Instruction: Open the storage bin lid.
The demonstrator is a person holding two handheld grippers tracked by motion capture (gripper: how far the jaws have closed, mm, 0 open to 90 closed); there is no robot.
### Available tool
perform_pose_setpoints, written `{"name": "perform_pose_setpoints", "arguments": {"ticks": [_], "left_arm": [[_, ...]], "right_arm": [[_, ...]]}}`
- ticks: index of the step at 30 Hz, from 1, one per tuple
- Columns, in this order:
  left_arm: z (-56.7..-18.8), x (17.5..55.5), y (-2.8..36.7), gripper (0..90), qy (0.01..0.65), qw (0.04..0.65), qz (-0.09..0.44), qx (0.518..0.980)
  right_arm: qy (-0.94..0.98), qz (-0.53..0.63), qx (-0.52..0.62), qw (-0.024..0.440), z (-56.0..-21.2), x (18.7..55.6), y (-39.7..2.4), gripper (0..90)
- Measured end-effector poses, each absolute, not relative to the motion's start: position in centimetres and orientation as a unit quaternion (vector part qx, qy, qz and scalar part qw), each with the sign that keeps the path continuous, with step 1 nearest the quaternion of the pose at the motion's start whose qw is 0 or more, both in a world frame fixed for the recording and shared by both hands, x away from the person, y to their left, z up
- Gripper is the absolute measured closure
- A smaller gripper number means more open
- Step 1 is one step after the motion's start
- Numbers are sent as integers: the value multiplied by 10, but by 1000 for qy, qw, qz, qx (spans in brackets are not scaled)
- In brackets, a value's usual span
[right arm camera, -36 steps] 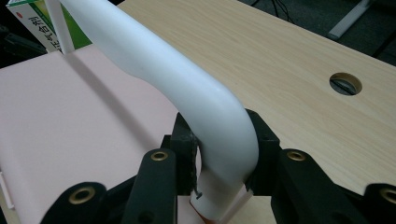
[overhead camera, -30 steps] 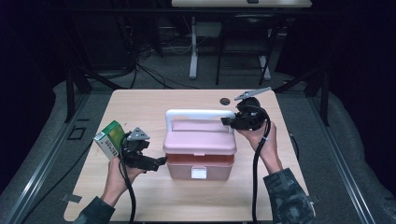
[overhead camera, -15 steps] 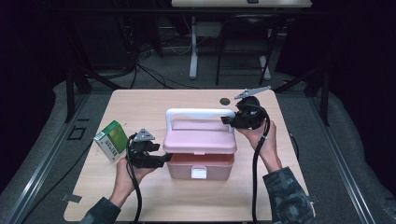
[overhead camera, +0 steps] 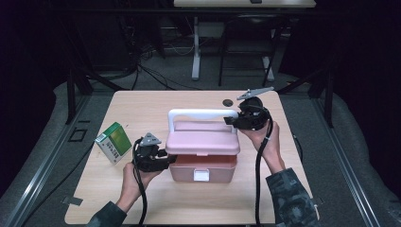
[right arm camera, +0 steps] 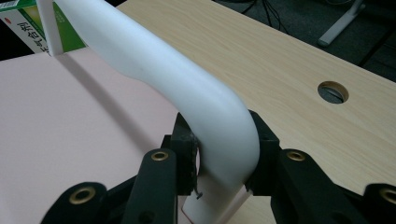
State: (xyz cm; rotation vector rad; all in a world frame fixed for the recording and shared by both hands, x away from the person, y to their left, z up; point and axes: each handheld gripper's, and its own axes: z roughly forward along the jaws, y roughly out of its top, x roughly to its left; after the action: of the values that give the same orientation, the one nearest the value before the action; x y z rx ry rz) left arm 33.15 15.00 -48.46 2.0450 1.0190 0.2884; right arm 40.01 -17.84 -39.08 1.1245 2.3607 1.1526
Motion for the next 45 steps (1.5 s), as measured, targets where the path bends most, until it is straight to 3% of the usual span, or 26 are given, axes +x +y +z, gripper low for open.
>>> {"name": "perform_pose_setpoints", "arguments": {"ticks": [15, 25, 45], "left_arm": [[-486, 329, 146, 631, 427, 404, 138, 797], [-492, 331, 146, 565, 427, 405, 120, 800], [-493, 333, 148, 565, 415, 408, 121, 804]], "right_arm": [[817, 401, 387, 146, -389, 407, -180, 695], [821, 401, 377, 152, -386, 413, -179, 695], [820, 399, 378, 159, -381, 423, -178, 689]]}}
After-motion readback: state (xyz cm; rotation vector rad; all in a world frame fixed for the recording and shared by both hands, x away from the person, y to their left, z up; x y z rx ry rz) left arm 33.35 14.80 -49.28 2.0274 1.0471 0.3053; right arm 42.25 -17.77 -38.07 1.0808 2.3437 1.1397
